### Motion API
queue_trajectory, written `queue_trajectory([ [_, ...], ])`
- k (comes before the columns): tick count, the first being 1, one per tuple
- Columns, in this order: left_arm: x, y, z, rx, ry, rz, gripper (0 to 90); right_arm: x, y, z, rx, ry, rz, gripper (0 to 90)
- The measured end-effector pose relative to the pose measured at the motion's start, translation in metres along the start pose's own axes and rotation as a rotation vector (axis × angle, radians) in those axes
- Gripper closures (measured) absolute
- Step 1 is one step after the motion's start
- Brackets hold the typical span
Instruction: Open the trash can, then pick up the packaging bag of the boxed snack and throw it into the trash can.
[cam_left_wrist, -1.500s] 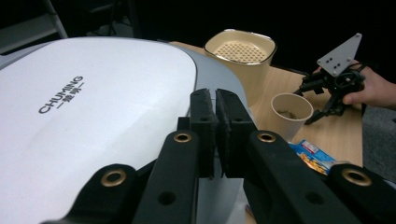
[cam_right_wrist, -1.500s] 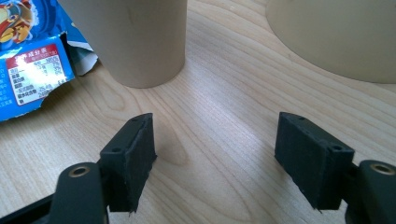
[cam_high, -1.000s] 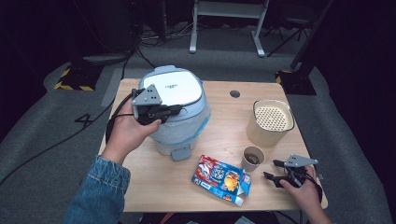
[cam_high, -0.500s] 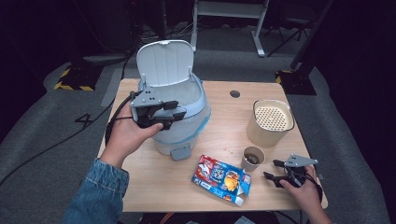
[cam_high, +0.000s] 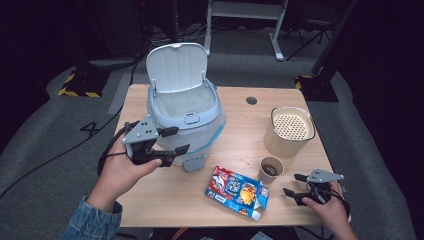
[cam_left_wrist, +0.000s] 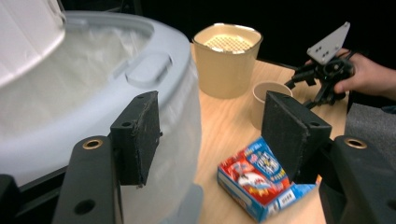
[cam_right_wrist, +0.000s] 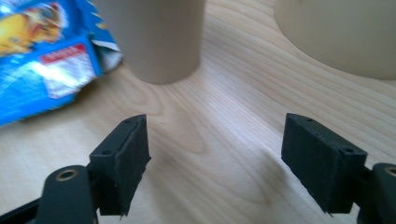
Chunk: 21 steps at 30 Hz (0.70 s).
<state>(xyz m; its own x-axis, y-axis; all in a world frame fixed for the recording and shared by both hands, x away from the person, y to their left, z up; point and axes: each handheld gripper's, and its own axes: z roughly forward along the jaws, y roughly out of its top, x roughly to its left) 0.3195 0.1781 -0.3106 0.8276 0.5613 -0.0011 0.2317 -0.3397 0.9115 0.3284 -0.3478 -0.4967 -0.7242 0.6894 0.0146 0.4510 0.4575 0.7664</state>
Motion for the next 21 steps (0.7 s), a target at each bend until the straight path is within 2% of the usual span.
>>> queue_trajectory([
  [1,-0.002,-0.008,-0.002,0.005,0.002,-0.006,37.8,0.002,0.001,-0.002,-0.006,0.006,0.001,23.6],
  [2,-0.002,-0.008,-0.002,0.005,0.002,-0.006,37.7,0.006,0.002,-0.005,-0.01,0.018,0.001,23.9],
  [3,-0.006,-0.021,-0.003,0.002,-0.005,-0.021,37.6,0.009,0.003,-0.008,-0.011,0.023,-0.008,24.6],
  [4,-0.006,-0.021,-0.003,0.002,-0.005,-0.021,37.5,0.009,0.003,-0.008,-0.011,0.023,-0.008,24.6],
  [6,-0.009,-0.04,-0.002,0.016,0.001,-0.035,37.1,0.022,0.007,-0.016,-0.016,0.048,-0.035,27.2],
  [7,-0.009,-0.04,-0.002,0.016,0.001,-0.035,36.9,0.022,0.007,-0.016,-0.016,0.048,-0.035,27.2],
  [8,-0.012,-0.055,0.0,0.017,0.001,-0.042,36.6,0.031,0.01,-0.021,-0.026,0.063,-0.051,28.4],
  [12,-0.013,-0.082,0.006,0.02,-0.001,-0.042,36.1,0.044,0.016,-0.026,-0.035,0.099,-0.073,28.2],
  [13,-0.013,-0.089,0.009,0.03,0.003,-0.047,36.1,0.047,0.017,-0.026,-0.036,0.11,-0.081,28.1],
  [14,-0.013,-0.089,0.009,0.03,0.003,-0.047,36.1,0.047,0.017,-0.026,-0.036,0.11,-0.081,28.1],
  [16,-0.011,-0.112,0.017,0.072,0.023,-0.065,35.7,0.061,0.022,-0.025,-0.036,0.145,-0.103,26.4],
  [18,-0.01,-0.117,0.019,0.079,0.026,-0.068,35.7,0.065,0.024,-0.024,-0.034,0.154,-0.113,25.7],
  [19,-0.01,-0.128,0.023,0.095,0.031,-0.079,35.7,0.075,0.028,-0.022,-0.032,0.172,-0.14,24.6],
  [20,-0.01,-0.128,0.023,0.095,0.031,-0.079,35.6,0.079,0.03,-0.02,-0.033,0.18,-0.152,24.6],
  [21,-0.009,-0.137,0.027,0.101,0.036,-0.089,35.6,0.085,0.033,-0.018,-0.033,0.192,-0.168,24.5],
])
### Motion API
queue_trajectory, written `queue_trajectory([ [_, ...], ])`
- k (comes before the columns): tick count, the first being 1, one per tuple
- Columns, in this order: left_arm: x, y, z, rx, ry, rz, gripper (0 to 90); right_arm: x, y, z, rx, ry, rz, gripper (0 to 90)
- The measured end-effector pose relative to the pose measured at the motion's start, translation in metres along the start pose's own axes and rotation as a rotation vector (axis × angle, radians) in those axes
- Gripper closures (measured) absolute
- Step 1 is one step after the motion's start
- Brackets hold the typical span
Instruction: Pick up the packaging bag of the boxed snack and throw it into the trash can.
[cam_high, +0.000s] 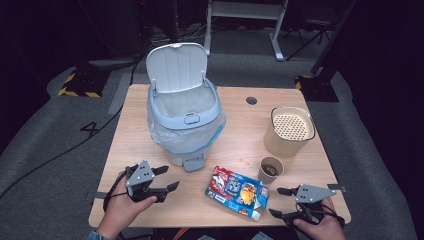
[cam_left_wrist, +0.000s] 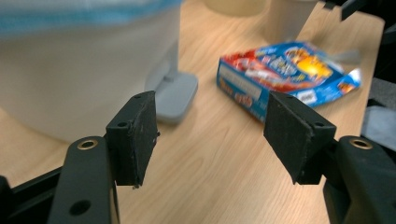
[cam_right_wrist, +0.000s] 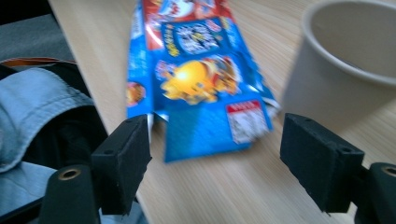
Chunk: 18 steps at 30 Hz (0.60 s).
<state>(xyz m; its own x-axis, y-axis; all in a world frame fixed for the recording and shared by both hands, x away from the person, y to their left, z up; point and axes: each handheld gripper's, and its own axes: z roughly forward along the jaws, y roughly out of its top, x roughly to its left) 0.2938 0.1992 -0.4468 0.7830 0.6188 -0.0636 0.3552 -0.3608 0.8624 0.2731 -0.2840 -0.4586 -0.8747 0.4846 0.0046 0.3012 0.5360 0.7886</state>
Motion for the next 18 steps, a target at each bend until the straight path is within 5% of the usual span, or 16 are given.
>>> queue_trajectory([
  [8,0.005,-0.027,0.016,0.04,0.005,-0.045,35.4,0.022,0.024,0.033,-0.001,0.055,-0.068,21.7],
  [18,0.008,-0.042,0.02,0.071,0.014,-0.07,35.3,0.033,0.029,0.069,0.078,0.086,-0.161,22.0],
])
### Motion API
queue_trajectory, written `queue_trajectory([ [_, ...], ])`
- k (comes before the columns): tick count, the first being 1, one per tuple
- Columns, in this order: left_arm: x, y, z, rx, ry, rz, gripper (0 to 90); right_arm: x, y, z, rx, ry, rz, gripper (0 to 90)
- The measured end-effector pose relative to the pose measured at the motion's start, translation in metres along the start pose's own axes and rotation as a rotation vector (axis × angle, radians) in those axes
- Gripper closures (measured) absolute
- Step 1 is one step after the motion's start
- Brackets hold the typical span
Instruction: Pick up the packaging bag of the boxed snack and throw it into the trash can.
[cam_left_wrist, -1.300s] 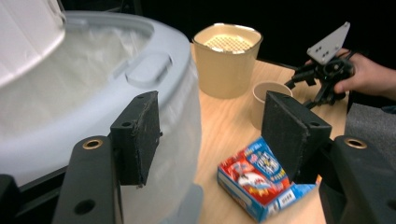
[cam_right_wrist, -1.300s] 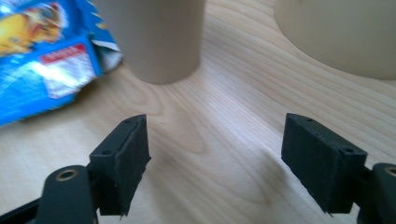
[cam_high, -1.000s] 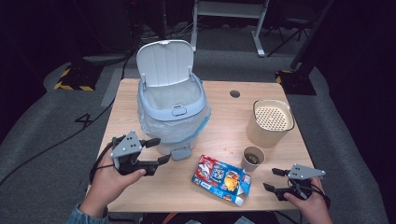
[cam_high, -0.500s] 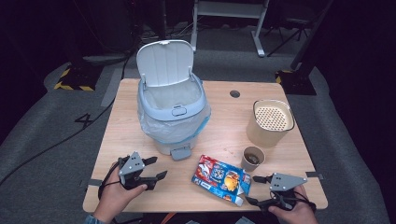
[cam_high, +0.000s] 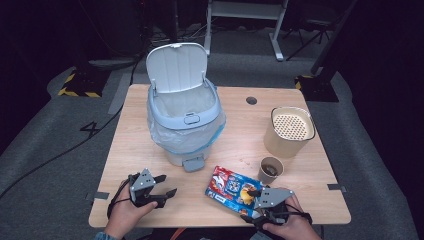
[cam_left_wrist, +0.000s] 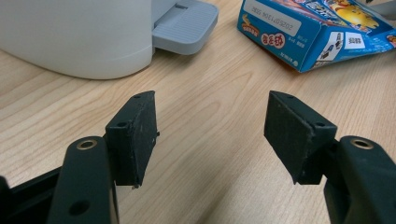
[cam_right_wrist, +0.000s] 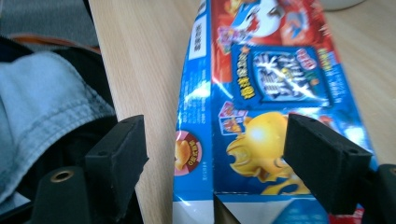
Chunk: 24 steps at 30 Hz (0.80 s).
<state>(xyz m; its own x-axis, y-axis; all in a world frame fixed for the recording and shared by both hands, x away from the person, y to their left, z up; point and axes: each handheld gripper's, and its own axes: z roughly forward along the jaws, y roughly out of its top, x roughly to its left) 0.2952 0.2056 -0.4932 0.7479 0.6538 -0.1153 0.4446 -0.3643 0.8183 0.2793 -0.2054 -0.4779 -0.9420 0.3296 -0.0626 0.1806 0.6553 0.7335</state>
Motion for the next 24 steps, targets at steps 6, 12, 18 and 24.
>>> queue_trajectory([
  [6,-0.003,0.0,0.0,-0.006,-0.05,0.001,38.5,-0.001,-0.007,0.01,0.019,0.001,-0.015,24.1],
  [12,-0.004,0.0,0.004,0.005,-0.064,0.016,37.5,0.0,-0.013,0.014,0.024,-0.019,-0.038,37.9],
  [18,-0.004,-0.001,0.005,0.004,-0.075,0.016,37.1,0.0,-0.01,0.01,0.03,0.071,-0.017,72.0],
  [24,-0.005,-0.001,0.004,-0.003,-0.082,0.023,37.0,0.005,-0.004,0.003,0.006,0.081,-0.041,83.9],
])
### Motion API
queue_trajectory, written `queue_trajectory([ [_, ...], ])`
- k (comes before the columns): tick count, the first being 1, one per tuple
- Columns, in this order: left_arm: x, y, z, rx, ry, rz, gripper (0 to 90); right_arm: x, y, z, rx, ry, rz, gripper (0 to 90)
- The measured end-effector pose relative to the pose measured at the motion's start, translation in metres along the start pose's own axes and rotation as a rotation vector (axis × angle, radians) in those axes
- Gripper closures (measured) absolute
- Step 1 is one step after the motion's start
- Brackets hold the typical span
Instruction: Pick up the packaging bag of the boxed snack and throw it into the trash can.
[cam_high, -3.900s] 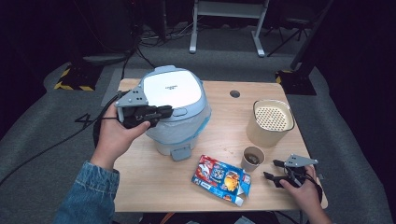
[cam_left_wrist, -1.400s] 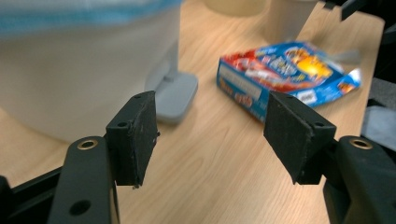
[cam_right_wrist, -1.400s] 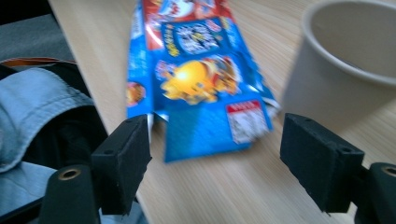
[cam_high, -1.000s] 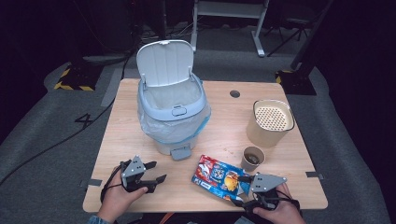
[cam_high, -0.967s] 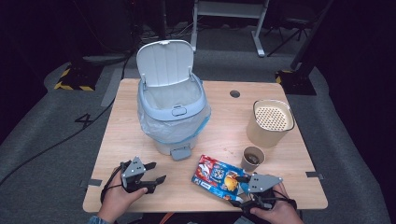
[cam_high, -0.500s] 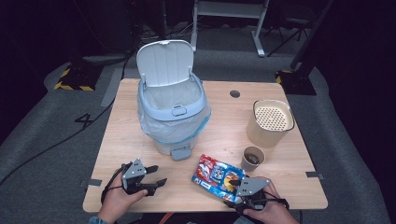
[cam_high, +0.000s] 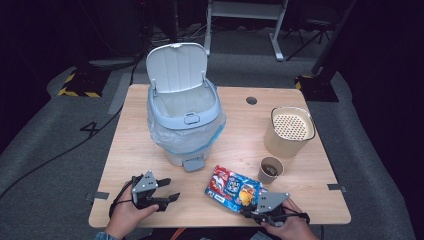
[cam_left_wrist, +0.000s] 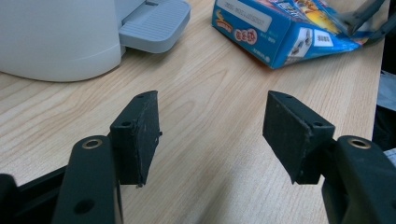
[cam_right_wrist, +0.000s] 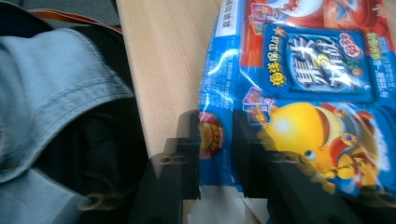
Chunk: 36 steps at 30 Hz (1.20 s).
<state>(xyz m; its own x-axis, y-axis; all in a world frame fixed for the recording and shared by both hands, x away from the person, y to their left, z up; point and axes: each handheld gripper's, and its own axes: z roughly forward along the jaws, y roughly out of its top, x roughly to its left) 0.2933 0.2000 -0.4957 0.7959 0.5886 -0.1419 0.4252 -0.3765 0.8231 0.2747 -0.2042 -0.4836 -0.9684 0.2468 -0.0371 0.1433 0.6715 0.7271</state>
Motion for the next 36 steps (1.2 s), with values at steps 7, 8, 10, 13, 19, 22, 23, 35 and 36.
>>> queue_trajectory([
  [7,0.001,-0.001,0.0,-0.002,0.002,-0.002,37.1,0.002,0.016,-0.022,-0.066,-0.059,-0.033,88.2],
  [8,0.001,-0.001,0.0,-0.002,0.002,-0.002,37.1,0.002,0.016,-0.022,-0.066,-0.059,-0.033,88.2],
  [10,0.002,-0.001,-0.001,-0.004,0.005,0.0,37.1,0.002,0.022,-0.029,-0.084,-0.065,-0.033,89.0],
  [13,0.003,-0.001,-0.001,-0.004,0.005,0.003,37.3,-0.001,0.031,-0.042,-0.117,-0.077,-0.02,90.0],
  [19,0.003,-0.002,-0.001,-0.012,0.008,-0.006,37.4,-0.012,0.041,-0.058,-0.163,-0.086,0.029,90.0],
  [22,0.004,-0.002,-0.002,-0.013,0.01,-0.005,37.5,-0.015,0.044,-0.062,-0.181,-0.076,0.053,90.0],
  [23,0.005,-0.003,-0.002,-0.014,0.012,-0.007,37.5,-0.019,0.047,-0.067,-0.2,-0.066,0.072,90.0],
  [35,0.011,-0.008,-0.007,-0.012,0.052,-0.026,37.7,-0.033,0.069,-0.102,-0.28,-0.038,0.117,90.0],
  [36,0.012,-0.009,-0.008,-0.011,0.058,-0.028,37.7,-0.033,0.069,-0.102,-0.28,-0.038,0.117,90.0],
])
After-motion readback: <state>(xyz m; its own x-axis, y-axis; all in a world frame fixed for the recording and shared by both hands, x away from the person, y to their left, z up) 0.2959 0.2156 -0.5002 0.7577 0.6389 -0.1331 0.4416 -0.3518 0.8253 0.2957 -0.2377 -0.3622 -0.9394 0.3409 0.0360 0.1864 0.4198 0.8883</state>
